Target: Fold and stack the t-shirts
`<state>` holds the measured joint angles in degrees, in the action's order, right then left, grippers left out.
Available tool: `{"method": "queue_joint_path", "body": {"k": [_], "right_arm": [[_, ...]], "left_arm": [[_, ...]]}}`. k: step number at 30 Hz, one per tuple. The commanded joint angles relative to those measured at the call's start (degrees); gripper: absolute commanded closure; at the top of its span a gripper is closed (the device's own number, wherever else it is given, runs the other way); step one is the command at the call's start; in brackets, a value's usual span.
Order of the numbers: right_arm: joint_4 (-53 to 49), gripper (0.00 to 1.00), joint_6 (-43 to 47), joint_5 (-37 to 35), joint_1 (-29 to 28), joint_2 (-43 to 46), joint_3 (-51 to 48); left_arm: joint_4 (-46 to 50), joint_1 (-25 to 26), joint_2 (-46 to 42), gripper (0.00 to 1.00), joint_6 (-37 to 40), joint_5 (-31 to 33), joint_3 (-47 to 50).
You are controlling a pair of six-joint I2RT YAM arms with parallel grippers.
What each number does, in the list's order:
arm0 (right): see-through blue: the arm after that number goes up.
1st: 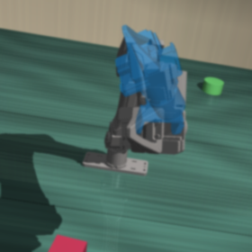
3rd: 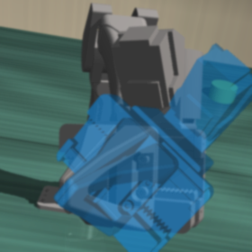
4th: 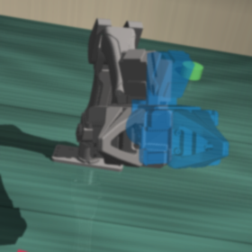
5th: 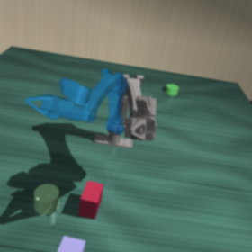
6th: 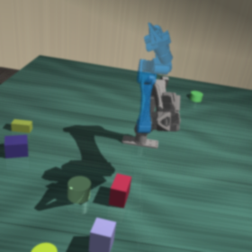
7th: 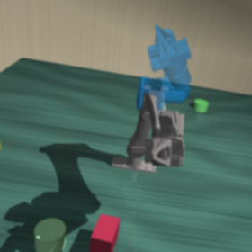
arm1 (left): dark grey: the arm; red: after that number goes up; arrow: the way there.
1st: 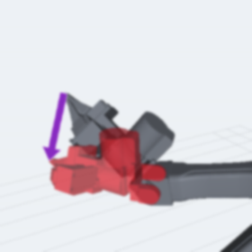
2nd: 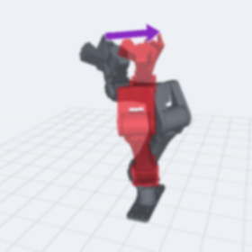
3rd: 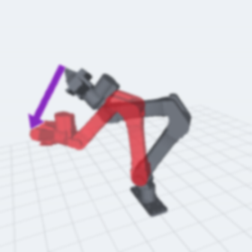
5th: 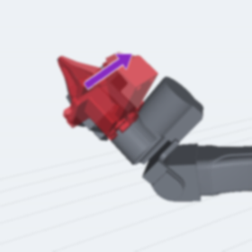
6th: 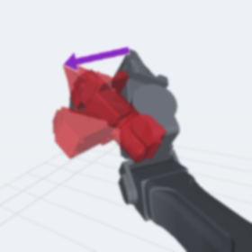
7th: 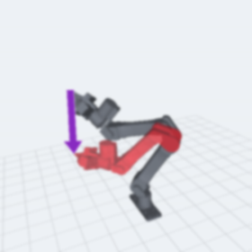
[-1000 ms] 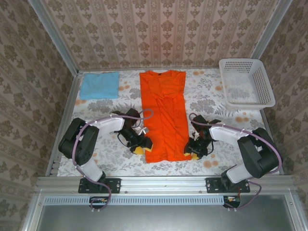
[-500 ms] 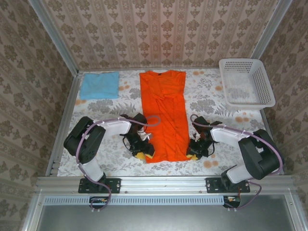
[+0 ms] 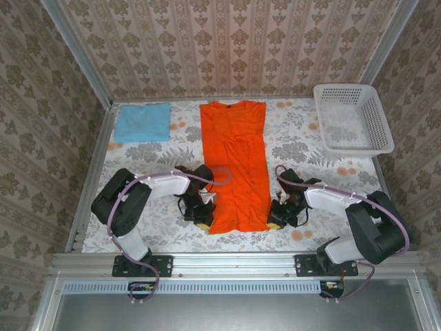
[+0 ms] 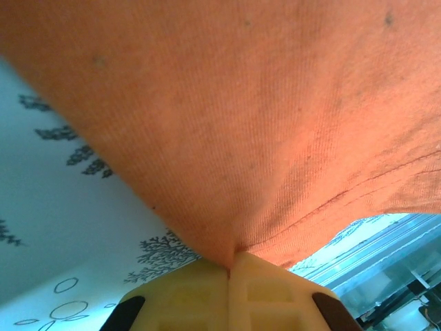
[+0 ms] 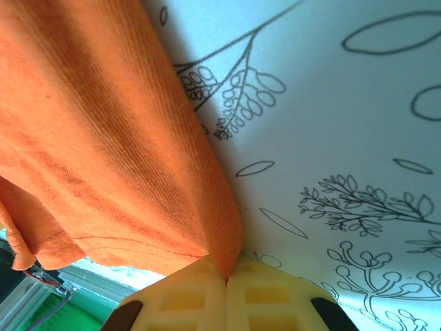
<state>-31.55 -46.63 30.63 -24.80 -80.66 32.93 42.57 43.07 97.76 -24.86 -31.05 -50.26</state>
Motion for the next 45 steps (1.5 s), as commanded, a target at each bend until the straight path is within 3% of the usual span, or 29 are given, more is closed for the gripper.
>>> {"method": "queue_joint_path", "body": {"k": [1, 10, 17, 22, 27, 31, 37, 45], "right_arm": [[-2.2, 1.00, -0.1, -1.2, -0.4, 0.6, -1.0], [-2.6, 1.00, -3.8, 0.0, -1.0, 7.2, -5.8], [-3.9, 1.00, -6.2, 0.5, -1.3, 11.4, -6.5], [-6.9, 1.00, -6.2, -0.1, -1.0, 12.8, -0.7], [-10.0, 1.00, -4.7, -2.9, 2.6, 10.1, 11.5], [-7.6, 1.00, -4.0, -3.9, 6.5, 3.5, 20.8], [-5.7, 1.00, -2.8, -5.1, 11.7, -14.5, 35.8], [-11.7, 1.00, -0.8, -7.0, 14.6, -34.2, 56.8]], "left_arm": [[-1.6, 1.2, 0.1, 1.00, -0.7, 4.1, 1.4], [4.6, 1.5, -7.5, 1.00, 0.8, 6.7, 2.2], [5.2, 1.1, -11.8, 1.00, -0.5, 4.0, 3.6], [7.3, -0.5, -13.3, 1.00, 0.2, 1.7, -0.3], [11.0, -5.9, -12.9, 1.00, 1.3, 0.2, -9.0], [10.9, -11.2, -9.1, 1.00, 1.1, -0.9, -16.9], [8.9, -18.3, 5.3, 1.00, 0.0, 0.2, -31.9], [9.0, -24.1, 22.9, 1.00, -2.2, 0.1, -50.1]]}}
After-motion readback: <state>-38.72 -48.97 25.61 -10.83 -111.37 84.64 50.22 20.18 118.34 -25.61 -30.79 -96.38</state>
